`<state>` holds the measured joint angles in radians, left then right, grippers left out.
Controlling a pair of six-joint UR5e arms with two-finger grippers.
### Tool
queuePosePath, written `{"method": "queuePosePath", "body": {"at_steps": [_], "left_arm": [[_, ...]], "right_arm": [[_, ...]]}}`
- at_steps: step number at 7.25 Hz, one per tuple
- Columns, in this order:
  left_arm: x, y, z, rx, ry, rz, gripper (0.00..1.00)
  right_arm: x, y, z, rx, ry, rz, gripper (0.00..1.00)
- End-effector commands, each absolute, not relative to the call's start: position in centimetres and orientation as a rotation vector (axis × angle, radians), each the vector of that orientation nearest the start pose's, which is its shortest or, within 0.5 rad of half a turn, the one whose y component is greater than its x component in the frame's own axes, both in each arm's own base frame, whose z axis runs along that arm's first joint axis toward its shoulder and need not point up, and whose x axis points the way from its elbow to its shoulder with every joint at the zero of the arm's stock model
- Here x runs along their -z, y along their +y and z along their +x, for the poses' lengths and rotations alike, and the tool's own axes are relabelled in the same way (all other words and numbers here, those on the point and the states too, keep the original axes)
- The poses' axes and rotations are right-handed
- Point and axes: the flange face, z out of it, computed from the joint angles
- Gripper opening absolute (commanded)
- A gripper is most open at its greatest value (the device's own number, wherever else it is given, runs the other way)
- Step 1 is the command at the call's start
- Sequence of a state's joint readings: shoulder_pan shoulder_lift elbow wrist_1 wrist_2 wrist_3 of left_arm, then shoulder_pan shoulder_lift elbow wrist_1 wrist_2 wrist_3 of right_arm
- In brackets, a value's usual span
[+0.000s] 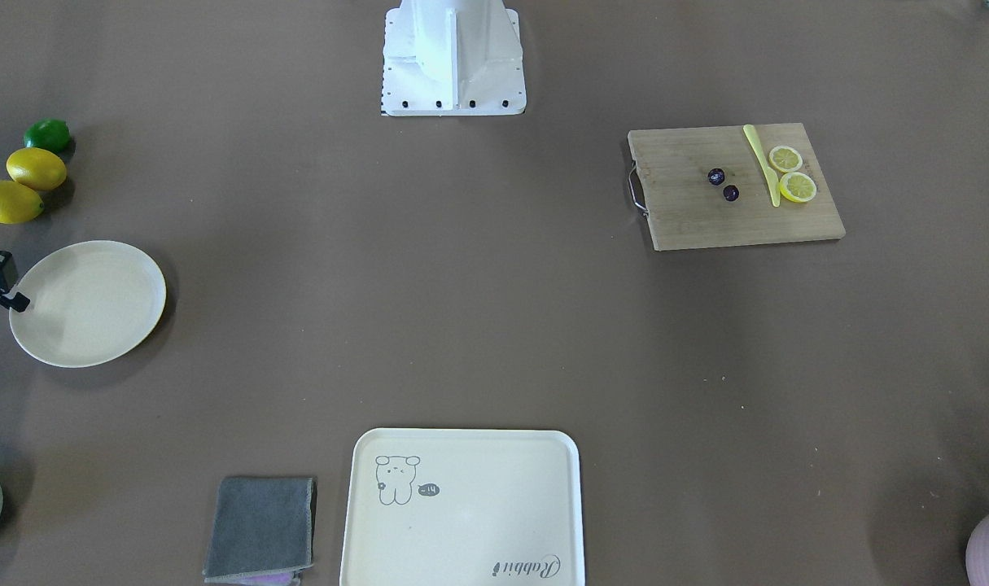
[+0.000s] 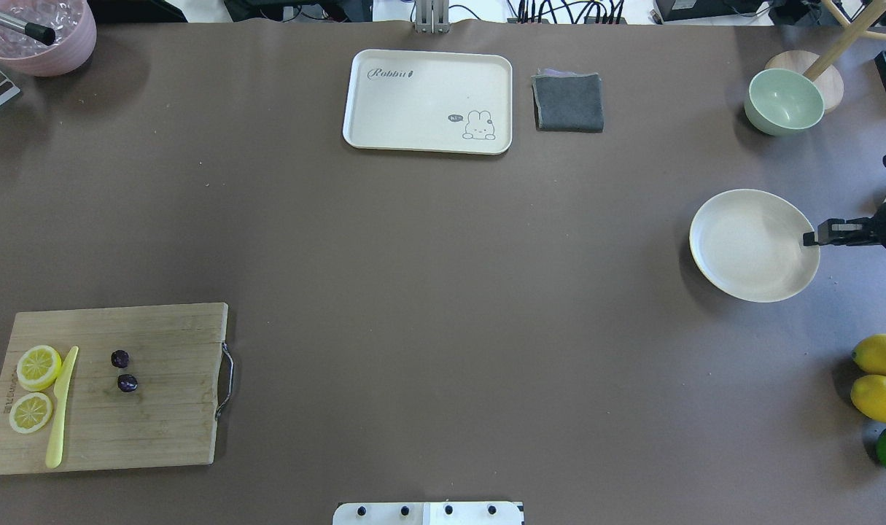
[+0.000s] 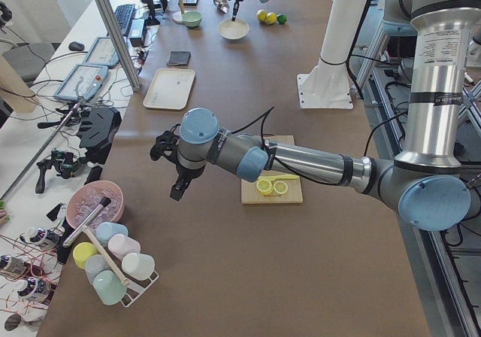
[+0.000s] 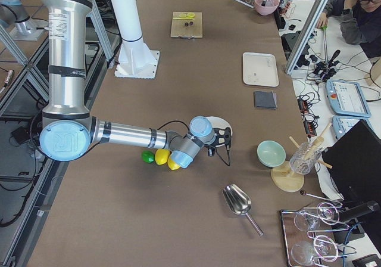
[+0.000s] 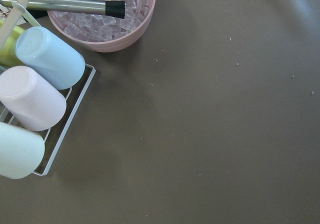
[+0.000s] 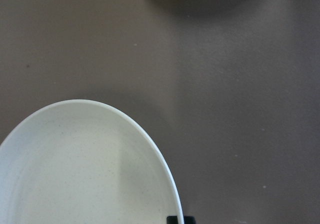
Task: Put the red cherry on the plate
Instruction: 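Slide the white plate with the right gripper toward the table center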
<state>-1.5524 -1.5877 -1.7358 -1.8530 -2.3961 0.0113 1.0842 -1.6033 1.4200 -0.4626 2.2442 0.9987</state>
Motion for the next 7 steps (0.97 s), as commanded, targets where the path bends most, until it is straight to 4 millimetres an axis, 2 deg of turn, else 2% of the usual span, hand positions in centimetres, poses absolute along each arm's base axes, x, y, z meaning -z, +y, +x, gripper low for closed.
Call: {"method": "queuePosePath", "body": {"at_steps": [1, 2, 3, 4, 5, 6, 7], "left_arm": [[-53.1, -51.3, -5.1, -0.219, 0.812, 0.436, 0.98], [-53.1, -51.3, -5.1, -0.216, 0.813, 0.434, 0.98], [-52.7, -51.4, -5.0, -0.194, 0.820, 0.430, 0.98], [-52.7, -51.4, -4.4, -0.199, 0.824, 0.431, 0.98], [-52.7, -51.5, -3.9, -0.199, 0.829, 0.426, 0.98], [-52.7, -51.5, -3.7, -0.202, 0.830, 0.423, 0.98], [-52.7, -51.5, -3.7, -0.200, 0.830, 0.422, 0.98]], "right_arm": [[-54.8, -48.9, -21.9, -0.214, -1.178, 0.187, 0.00], [-51.0, -49.0, -25.5, -0.244, -1.232, 0.155, 0.00], [-48.1, -48.2, -29.7, -0.266, -1.258, 0.159, 0.00], [-44.6, -47.4, -34.6, -0.306, -1.296, 0.146, 0.00], [-41.1, -45.6, -39.7, -0.347, -1.282, 0.154, 0.00], [-35.4, -44.1, -44.8, -0.349, -1.225, 0.158, 0.00], [-29.9, -42.5, -48.8, -0.377, -1.156, 0.139, 0.00]]}}
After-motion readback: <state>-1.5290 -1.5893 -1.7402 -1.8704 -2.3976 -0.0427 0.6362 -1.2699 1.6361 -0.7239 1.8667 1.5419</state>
